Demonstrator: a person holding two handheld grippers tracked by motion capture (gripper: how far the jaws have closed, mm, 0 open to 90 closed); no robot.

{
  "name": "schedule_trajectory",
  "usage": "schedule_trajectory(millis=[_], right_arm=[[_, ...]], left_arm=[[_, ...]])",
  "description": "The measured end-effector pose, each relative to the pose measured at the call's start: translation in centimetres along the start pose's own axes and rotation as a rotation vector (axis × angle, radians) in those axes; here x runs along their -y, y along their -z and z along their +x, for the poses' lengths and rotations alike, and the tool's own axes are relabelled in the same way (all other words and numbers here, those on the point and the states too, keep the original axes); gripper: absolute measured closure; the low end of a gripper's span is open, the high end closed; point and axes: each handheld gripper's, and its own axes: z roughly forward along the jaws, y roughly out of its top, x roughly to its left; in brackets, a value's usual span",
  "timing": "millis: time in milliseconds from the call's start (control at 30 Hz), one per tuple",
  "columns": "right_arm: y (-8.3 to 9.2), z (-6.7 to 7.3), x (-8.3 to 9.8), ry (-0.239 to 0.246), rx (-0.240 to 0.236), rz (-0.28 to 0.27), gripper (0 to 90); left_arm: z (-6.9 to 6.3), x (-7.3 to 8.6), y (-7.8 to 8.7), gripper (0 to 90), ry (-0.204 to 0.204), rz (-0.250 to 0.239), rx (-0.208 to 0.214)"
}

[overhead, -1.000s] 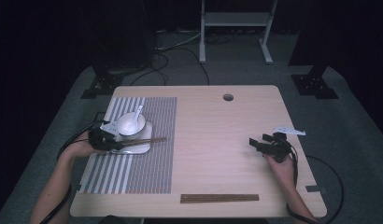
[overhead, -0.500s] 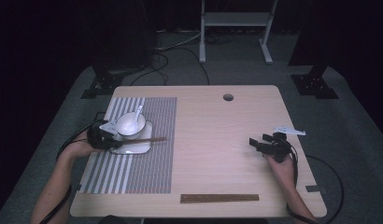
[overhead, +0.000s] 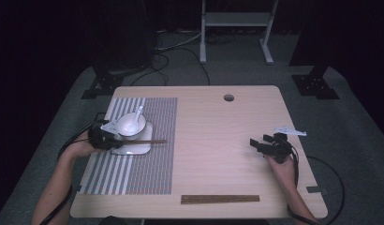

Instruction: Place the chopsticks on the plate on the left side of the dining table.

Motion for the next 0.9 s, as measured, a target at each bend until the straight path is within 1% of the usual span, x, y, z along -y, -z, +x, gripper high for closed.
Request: schedule_trajectory(millis=[100,167,300,433,533,700,900], right_arm=[[0.0,0.0,0.0,0.0,0.0,0.0,21.2],[0.0,0.0,0.0,0.002,0.0,0.0,21.2],[0.0,0.0,0.0,-0.001,-0.002,0.0,21.2],[0.0,0.0,0.0,-0.001,-0.004,-0.001,21.2],[0.0,0.0,0.0,0.002,-0.006,-0.004,21.2],[0.1,-0.1,0.0,-0.009,-0.011,-0.002,21.2],[0.1,-0.1,0.0,-0.01,-0.014,-0.001,21.2]], left_arm=[[-0.1,-0.1,0.2,85.1,-0.003,-0.006,0.003],[-0.2,-0.2,0.4,84.4,-0.003,-0.028,0.013],[-0.6,-0.4,0.7,82.7,-0.015,-0.053,0.029],[-0.8,-0.6,0.8,81.5,-0.017,-0.086,0.037],[-1.1,-0.7,0.9,80.4,-0.023,-0.099,0.041],[-1.5,-1.0,1.2,79.5,-0.032,-0.126,0.053],[-1.9,-1.4,1.2,77.2,-0.04,-0.143,0.067]])
